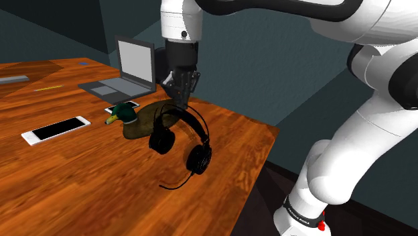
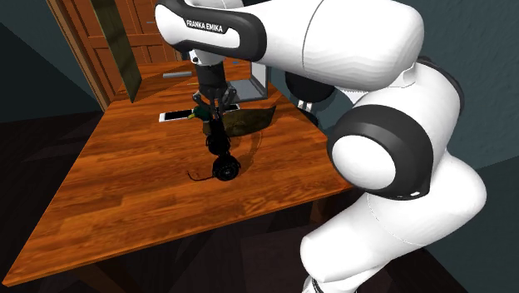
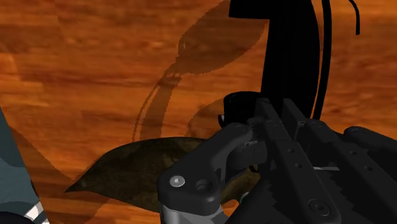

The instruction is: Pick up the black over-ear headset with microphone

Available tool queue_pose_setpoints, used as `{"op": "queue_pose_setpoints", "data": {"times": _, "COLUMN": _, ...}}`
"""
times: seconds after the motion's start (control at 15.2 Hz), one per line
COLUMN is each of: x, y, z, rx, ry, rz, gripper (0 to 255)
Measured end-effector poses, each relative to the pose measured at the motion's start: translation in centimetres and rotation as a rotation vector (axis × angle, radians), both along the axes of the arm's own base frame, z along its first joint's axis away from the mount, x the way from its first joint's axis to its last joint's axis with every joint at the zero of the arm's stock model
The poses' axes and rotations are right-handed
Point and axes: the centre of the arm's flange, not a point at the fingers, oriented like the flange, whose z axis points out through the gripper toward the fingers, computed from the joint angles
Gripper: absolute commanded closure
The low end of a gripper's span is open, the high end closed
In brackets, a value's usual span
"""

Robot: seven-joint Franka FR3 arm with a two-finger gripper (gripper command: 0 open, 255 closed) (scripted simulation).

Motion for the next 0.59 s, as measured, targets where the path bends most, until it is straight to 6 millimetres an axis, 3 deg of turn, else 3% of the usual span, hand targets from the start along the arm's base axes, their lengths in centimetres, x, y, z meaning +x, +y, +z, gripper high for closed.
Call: {"op": "queue_pose_setpoints", "data": {"times": 0.59, "x": 0.0, "y": -0.1, "z": 4.6, "rx": -0.003, "ry": 0.001, "rz": -0.001, "gripper": 255}}
